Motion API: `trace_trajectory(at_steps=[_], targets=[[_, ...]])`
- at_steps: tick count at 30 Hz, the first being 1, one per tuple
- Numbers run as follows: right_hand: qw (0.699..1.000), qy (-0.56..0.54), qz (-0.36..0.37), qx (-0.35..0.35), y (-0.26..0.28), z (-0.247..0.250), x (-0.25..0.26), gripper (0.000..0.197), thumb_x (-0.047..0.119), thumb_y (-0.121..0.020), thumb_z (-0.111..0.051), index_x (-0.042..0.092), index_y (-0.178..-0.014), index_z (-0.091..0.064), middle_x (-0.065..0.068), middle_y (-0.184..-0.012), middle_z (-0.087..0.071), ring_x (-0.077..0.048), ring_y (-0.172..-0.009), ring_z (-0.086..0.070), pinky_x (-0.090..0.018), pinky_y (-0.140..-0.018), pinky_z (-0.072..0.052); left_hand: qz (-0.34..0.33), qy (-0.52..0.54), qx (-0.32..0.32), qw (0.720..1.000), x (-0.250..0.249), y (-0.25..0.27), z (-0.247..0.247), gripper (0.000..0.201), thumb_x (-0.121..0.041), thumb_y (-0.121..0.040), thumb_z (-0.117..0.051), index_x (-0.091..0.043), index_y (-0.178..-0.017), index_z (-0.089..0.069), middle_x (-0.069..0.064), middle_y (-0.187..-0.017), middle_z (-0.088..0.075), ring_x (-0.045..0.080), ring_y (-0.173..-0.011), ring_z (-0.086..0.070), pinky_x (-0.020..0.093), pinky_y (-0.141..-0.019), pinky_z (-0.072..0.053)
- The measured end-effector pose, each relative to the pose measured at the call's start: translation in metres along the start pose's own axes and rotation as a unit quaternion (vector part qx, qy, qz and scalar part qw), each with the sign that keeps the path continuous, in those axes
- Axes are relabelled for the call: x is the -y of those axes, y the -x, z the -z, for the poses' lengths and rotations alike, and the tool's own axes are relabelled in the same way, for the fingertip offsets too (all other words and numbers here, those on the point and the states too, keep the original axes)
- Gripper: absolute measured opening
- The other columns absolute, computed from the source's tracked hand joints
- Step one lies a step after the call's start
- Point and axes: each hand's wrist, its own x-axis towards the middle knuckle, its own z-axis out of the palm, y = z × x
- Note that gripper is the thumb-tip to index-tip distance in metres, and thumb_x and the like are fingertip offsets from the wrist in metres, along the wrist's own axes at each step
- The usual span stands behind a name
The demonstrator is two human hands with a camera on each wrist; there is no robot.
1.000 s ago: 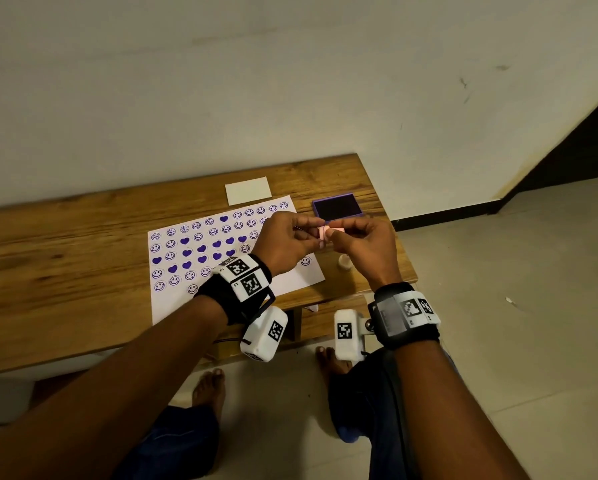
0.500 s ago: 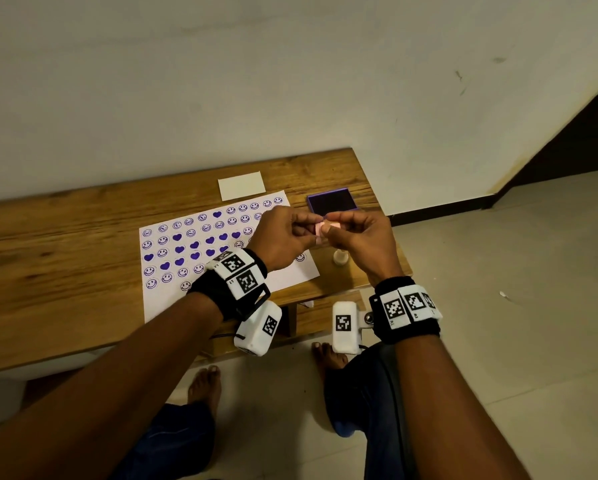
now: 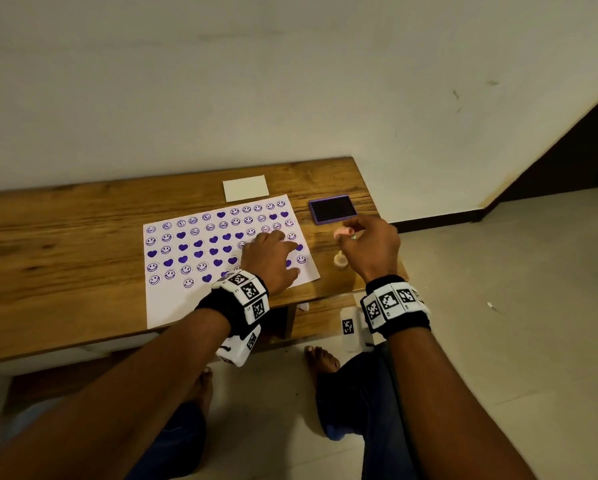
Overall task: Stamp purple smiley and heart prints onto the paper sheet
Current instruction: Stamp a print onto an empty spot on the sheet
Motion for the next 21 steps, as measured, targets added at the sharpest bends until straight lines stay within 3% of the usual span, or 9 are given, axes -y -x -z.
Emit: trace_trajectory(at_steps=[4,9,15,18,21], targets=[[0.992,0.107,0.052,0.051,-0.013,-0.010,0.014,0.020,0.020,-0.088,-0.070,0.016,-0.106,-0.075,-0.004,-0.109,-0.074,-0.021,-0.102,-0.068,-0.024,-0.078,-0.047,-0.024,0.021,0.025,0.999,0.002,0.000,-0.004,0.058,-0.043,-0.088,-0.060,-0.032,-0.142,-0.041,0.002,-0.151,-0.033,0.027,-0.135,-0.031,0.048,-0.106,-0.036],[0.971,0.206,0.048,0.110,-0.022,-0.020,0.021,0.018,0.024,-0.083,-0.073,0.021,-0.101,-0.075,-0.003,-0.099,-0.074,-0.022,-0.091,-0.067,-0.026,-0.068,-0.045,-0.044,0.021,0.028,0.998,0.010,0.002,-0.005,0.058,-0.048,-0.087,-0.059,-0.037,-0.141,-0.040,-0.001,-0.151,-0.032,0.026,-0.135,-0.032,0.048,-0.106,-0.034],[0.968,0.214,0.046,0.123,-0.023,-0.021,0.019,0.030,0.033,-0.083,-0.074,0.023,-0.111,-0.072,-0.002,-0.106,-0.073,-0.021,-0.096,-0.066,-0.026,-0.069,-0.044,-0.050,0.039,0.030,0.998,0.013,-0.002,0.000,0.059,-0.050,-0.083,-0.064,-0.038,-0.137,-0.045,-0.002,-0.146,-0.036,0.025,-0.133,-0.034,0.050,-0.105,-0.032],[0.979,0.176,0.037,0.094,-0.027,-0.011,0.014,0.040,0.045,-0.082,-0.073,0.024,-0.115,-0.071,0.000,-0.111,-0.072,-0.022,-0.101,-0.066,-0.027,-0.074,-0.044,-0.049,0.044,0.033,0.997,0.013,-0.003,0.002,0.059,-0.049,-0.082,-0.065,-0.037,-0.137,-0.046,-0.003,-0.145,-0.037,0.025,-0.132,-0.034,0.049,-0.105,-0.032],[0.988,0.147,0.033,0.026,-0.032,0.001,0.006,0.035,0.045,-0.085,-0.070,0.023,-0.112,-0.074,0.000,-0.112,-0.073,-0.023,-0.103,-0.067,-0.027,-0.075,-0.046,-0.049,0.047,0.038,0.997,0.012,-0.003,0.002,0.057,-0.049,-0.083,-0.065,-0.036,-0.136,-0.047,-0.003,-0.145,-0.037,0.025,-0.133,-0.034,0.050,-0.106,-0.032]])
